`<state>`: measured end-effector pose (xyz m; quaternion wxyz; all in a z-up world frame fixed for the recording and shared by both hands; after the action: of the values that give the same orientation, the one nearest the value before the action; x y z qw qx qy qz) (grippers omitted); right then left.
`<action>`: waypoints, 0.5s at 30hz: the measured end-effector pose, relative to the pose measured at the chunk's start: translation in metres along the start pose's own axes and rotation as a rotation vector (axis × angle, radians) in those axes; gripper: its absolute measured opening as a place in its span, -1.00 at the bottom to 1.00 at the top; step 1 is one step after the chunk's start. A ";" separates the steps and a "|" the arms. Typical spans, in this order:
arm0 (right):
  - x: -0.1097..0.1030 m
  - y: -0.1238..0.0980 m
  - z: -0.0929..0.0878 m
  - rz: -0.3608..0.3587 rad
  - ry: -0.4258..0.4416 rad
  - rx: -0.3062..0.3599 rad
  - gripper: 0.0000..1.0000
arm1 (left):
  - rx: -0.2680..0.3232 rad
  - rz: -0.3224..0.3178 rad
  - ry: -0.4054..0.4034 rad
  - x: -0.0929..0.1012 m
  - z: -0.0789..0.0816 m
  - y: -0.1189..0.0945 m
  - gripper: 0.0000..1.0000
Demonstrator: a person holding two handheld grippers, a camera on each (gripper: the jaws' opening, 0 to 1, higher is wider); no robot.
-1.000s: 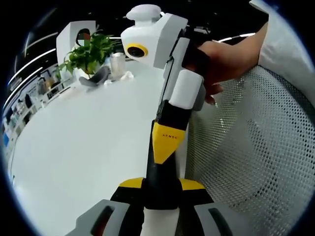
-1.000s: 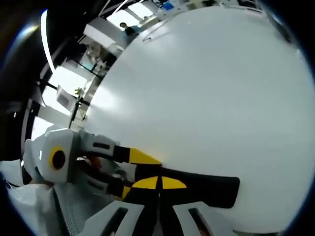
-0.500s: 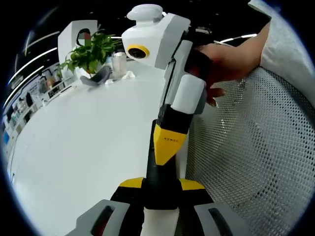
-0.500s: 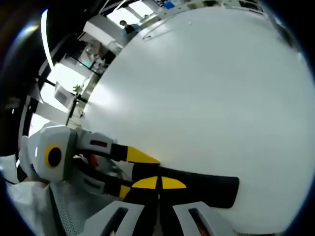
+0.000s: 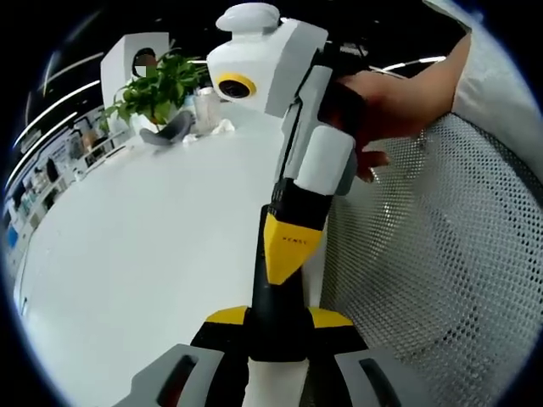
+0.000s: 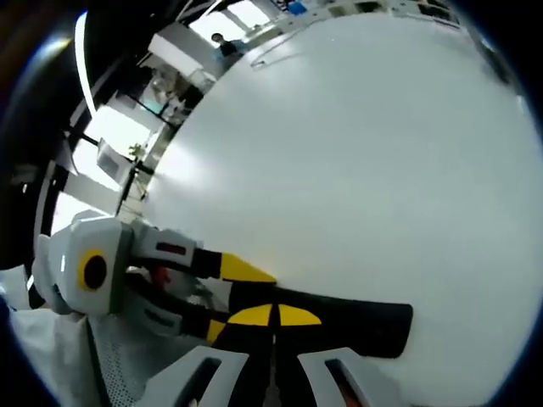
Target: Press the specified remote control buttons in sequence, fully releasing each button before pressing the next.
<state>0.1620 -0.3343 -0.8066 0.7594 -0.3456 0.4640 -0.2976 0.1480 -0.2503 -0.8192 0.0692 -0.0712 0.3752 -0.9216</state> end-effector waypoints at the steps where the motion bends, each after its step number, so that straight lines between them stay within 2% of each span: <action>1: -0.001 -0.001 0.000 -0.009 -0.016 0.000 -1.00 | 0.001 0.001 -0.003 0.000 0.000 0.000 -0.51; 3: -0.003 -0.005 0.003 -0.024 -0.049 0.019 -1.00 | 0.007 0.002 -0.008 0.000 0.001 0.001 -0.51; 6: -0.004 -0.022 0.020 -0.021 -0.035 0.188 -1.00 | 0.012 0.003 -0.011 -0.001 0.001 0.001 -0.51; 8: -0.001 -0.035 0.025 -0.060 -0.047 0.250 -1.00 | 0.012 0.006 -0.012 -0.001 0.001 0.001 -0.51; 9: 0.002 -0.042 0.029 -0.093 -0.078 0.302 -1.00 | 0.012 0.008 -0.013 -0.001 0.002 0.001 -0.51; 14: 0.008 -0.072 0.037 -0.179 -0.110 0.446 -1.00 | 0.014 0.010 -0.013 -0.001 0.001 0.001 -0.51; 15: 0.008 -0.080 0.038 -0.210 -0.141 0.477 -1.00 | 0.013 0.009 -0.012 -0.001 0.001 0.001 -0.51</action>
<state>0.1893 -0.3782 -0.7336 0.8148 -0.2229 0.2883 -0.4509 0.1496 -0.2518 -0.8194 0.0763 -0.0747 0.3692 -0.9232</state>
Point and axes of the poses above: the point that each gripper's makers call its tool centre point, and the gripper's own axes: y roughly forward along the fingers, x roughly to its right, z roughly out of its top, the point moved 6 cm from there along -y, roughly backward along the fingers, and after that the axes turned 6 degrees about -z, right-handed, at the moved point
